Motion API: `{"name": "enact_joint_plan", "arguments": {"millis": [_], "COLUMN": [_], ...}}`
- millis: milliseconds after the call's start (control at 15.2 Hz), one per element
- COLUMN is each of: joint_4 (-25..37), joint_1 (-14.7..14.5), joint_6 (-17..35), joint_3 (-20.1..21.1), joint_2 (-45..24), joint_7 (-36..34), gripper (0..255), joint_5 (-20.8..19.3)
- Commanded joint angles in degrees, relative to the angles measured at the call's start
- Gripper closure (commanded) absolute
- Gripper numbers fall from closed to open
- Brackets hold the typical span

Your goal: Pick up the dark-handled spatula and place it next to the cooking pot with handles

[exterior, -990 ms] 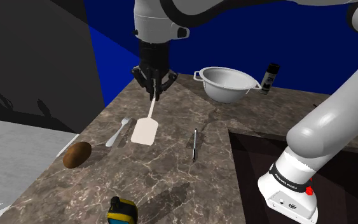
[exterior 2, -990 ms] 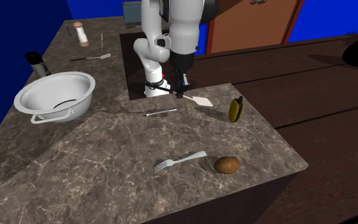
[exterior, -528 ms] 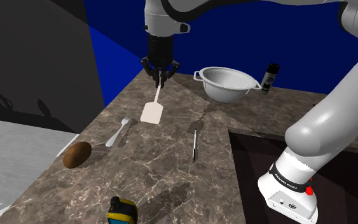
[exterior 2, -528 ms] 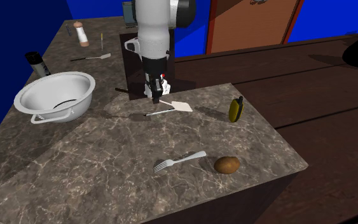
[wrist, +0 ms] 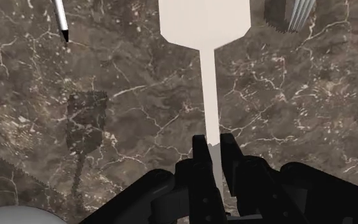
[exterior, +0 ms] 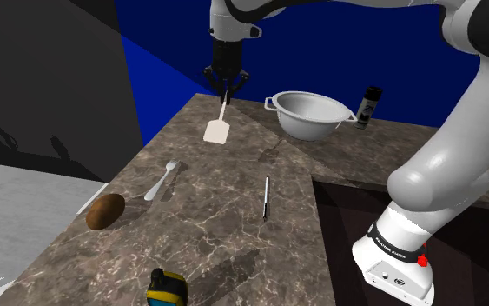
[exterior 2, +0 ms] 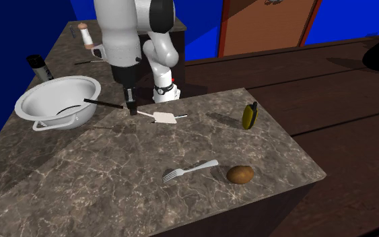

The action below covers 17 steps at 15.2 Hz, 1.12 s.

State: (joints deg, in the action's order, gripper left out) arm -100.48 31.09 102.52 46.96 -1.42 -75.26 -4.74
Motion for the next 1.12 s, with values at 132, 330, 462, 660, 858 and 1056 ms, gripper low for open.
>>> {"name": "enact_joint_plan", "arguments": {"millis": [132, 330, 462, 660, 858, 1056], "joint_4": [5.4, 9.9, 13.5, 19.7, 27.4, 37.1], "joint_1": [0.8, 1.1, 1.0, 0.4, -0.9, -3.0], "joint_6": [-1.0, -2.2, -3.2, -5.3, -7.9, -11.4], "joint_3": [-1.5, -2.8, -3.7, -5.2, -6.8, -8.7], "joint_2": [-6.2, -10.6, -13.7, -18.7, -24.2, -30.4], "joint_7": [1.9, 3.6, 4.7, 6.6, 8.7, 11.3], "gripper": [255, 255, 255, 255, 255, 255], "joint_5": [-4.5, -7.3, -9.2, -12.1, -14.9, -17.7]}}
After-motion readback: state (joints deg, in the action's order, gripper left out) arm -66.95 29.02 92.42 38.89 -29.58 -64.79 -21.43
